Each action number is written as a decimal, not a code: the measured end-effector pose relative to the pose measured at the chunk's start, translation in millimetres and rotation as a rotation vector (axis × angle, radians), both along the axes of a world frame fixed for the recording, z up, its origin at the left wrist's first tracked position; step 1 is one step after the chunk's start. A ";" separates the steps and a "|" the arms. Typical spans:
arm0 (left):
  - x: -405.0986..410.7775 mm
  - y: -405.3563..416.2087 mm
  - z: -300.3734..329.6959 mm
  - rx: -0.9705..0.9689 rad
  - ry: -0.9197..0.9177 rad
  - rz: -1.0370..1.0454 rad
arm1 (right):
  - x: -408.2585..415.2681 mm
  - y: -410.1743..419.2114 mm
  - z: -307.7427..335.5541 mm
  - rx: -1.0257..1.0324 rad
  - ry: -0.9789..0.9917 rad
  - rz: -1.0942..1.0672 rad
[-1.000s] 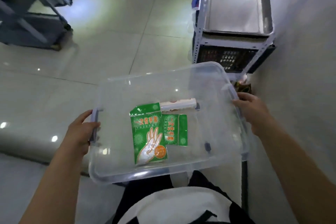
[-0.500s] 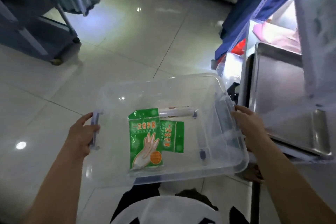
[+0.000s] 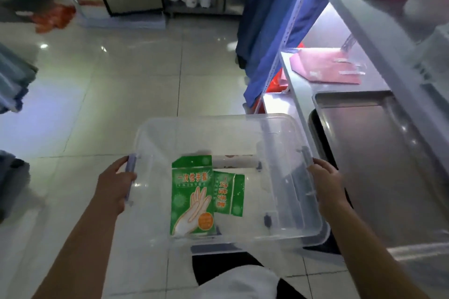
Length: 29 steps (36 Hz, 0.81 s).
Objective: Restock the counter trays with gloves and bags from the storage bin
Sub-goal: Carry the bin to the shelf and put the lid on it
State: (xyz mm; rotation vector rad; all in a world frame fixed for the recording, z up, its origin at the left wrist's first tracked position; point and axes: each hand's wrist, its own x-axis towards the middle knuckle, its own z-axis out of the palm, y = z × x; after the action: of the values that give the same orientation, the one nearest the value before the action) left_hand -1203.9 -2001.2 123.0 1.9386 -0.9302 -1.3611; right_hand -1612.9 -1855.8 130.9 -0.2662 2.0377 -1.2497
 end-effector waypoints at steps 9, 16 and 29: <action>-45.5 -207.6 15.6 0.061 -0.151 -0.242 | -5.3 -137.0 -30.7 0.118 -0.037 -0.236; -85.5 -347.1 -1.6 0.076 -0.201 -0.425 | 0.2 -207.7 -36.4 0.148 -0.072 -0.360; -229.2 -560.7 -162.8 0.160 -0.412 -1.184 | 103.6 -264.7 -142.3 0.437 -0.264 -0.969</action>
State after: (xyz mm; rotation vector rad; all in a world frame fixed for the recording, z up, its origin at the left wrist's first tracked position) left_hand -1433.1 -2562.0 -39.8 1.8152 -2.4803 -1.6268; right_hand -1509.4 -2120.5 -11.4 1.1477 2.1691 -1.1949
